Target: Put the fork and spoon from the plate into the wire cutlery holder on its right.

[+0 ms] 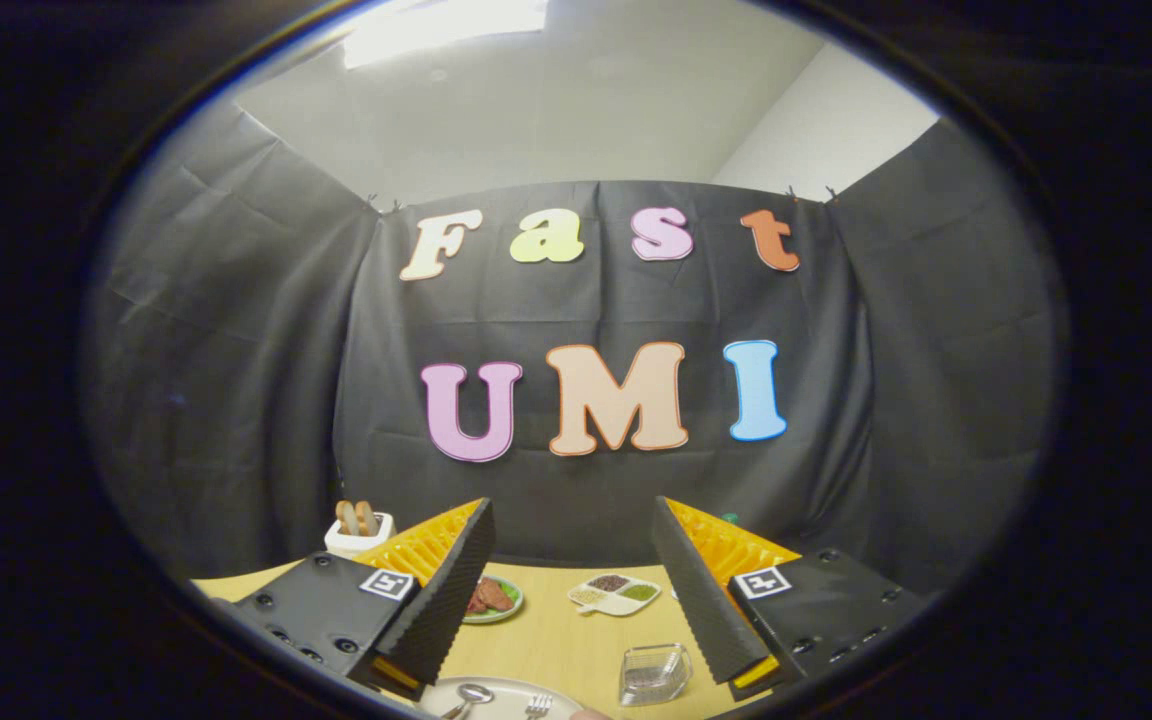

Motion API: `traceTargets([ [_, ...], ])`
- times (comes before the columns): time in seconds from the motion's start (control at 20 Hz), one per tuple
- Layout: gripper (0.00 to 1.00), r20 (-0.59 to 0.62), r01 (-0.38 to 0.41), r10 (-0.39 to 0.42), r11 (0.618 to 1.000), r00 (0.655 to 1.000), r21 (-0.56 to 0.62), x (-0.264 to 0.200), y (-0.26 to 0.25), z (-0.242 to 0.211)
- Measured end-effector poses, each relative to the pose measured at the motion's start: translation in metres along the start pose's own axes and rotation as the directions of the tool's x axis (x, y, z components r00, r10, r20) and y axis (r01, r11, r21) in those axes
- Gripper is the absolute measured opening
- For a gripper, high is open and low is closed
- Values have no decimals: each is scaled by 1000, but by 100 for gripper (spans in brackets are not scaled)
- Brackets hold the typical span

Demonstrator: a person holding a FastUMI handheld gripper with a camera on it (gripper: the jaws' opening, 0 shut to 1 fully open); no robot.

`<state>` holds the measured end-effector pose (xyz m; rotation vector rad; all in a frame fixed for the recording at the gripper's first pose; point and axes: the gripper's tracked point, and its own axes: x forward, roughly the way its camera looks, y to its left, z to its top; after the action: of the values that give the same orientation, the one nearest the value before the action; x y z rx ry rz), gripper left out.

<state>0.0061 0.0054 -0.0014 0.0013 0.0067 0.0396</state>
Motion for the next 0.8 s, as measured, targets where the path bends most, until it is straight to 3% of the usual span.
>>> traceTargets([
  [0.8, 98, -19, -41, 42, 999, 999, 10, 9, 15, -10],
])
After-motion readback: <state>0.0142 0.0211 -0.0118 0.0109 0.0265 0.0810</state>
